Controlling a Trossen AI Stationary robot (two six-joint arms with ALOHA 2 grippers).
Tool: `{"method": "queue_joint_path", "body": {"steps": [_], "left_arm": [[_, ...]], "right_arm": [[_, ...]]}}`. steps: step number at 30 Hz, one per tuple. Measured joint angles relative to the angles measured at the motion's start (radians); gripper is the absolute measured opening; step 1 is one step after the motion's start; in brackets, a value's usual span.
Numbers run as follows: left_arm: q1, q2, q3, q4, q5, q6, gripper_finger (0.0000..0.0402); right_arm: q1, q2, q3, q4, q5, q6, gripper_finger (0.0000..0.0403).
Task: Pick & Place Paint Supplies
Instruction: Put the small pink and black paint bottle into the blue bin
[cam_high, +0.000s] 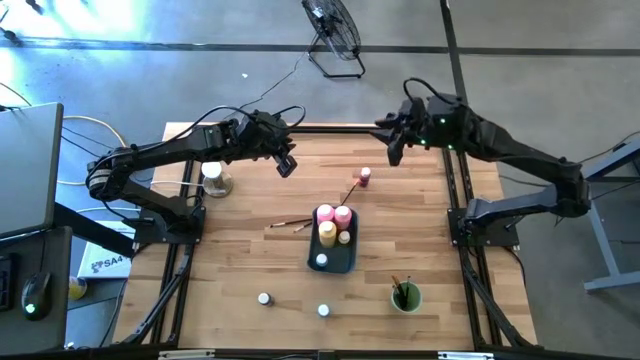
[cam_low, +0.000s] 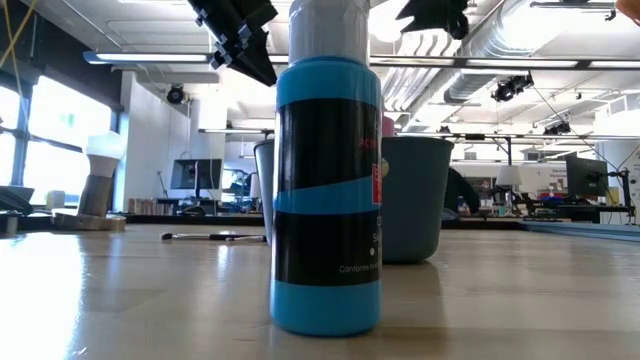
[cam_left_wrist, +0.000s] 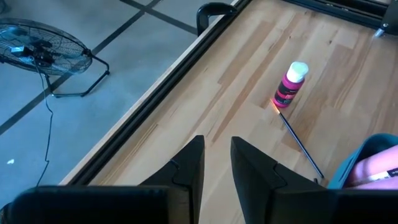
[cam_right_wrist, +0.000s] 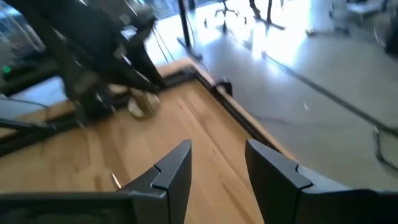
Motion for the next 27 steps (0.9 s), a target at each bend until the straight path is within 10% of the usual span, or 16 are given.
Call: {"method": "queue_joint_path", "body": {"steps": [13, 27], "left_arm": [[0.0, 0.0, 0.0, -0.014, -0.005, 0.001, 0.0077], [0.0, 0.0, 0.0, -0.022, -0.005, 0.003, 0.0077]], "right_arm": [[-0.038, 0.192, -0.001, -0.271, -0.025, -0.031, 0.0144], [-0.038, 0.301, -0.001, -0.363, -0.156, -0.451, 0.0144]]}}
